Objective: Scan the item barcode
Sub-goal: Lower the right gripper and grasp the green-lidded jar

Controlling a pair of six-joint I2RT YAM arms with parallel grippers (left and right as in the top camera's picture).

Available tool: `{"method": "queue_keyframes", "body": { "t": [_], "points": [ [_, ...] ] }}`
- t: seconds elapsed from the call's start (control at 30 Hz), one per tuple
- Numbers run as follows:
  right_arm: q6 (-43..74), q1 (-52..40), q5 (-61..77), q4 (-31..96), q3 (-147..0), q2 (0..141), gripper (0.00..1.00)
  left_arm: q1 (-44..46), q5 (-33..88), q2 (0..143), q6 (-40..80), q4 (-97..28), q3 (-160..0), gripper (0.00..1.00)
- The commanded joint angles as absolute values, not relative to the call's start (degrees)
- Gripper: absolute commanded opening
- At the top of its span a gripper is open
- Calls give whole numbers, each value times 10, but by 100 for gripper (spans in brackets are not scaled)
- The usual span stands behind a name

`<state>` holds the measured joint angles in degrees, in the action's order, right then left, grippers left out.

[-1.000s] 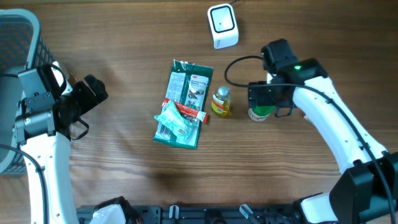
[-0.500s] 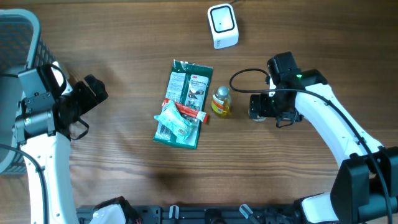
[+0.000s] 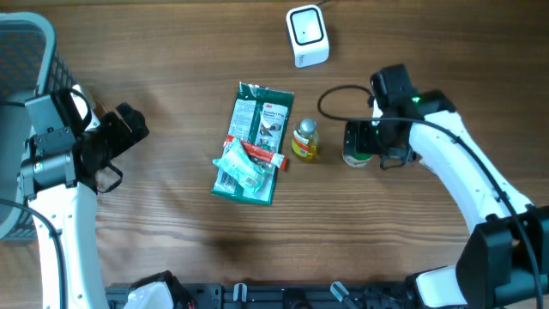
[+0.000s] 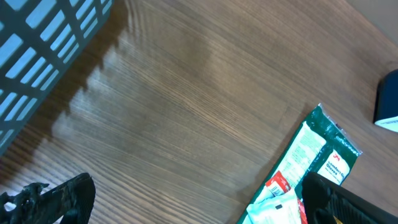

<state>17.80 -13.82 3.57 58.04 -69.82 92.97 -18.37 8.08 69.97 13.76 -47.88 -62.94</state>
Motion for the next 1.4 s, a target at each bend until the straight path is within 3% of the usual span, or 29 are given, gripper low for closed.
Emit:
{"method": "queue_keyframes", "body": {
  "t": [0.0,0.57,0.87,1.0,1.17,1.2,1.3,1.37],
  "points": [
    [165,-140,50,590,-712,923,100,-182,87,699,126,-478,-630,100],
    [186,-147,74,598,-705,924,100,-182,87,699,126,-478,-630,100],
    [255,-161,3,443,-613,925,100,-182,87,699,126,-478,-630,100],
    [256,-161,-16,435,-611,925,76,-182,87,699,126,-478,-630,100],
    [256,-161,-16,397,-571,925,75,-182,87,699,126,-478,-630,100],
    [252,-161,-15,394,-571,924,68,-182,87,699,126,-478,-630,100],
    [179,-161,-15,382,-574,924,59,-182,87,699,126,-478,-630,100],
    [142,-161,-15,392,-585,923,59,-182,87,699,126,-478,-630,100]
  ]
}}
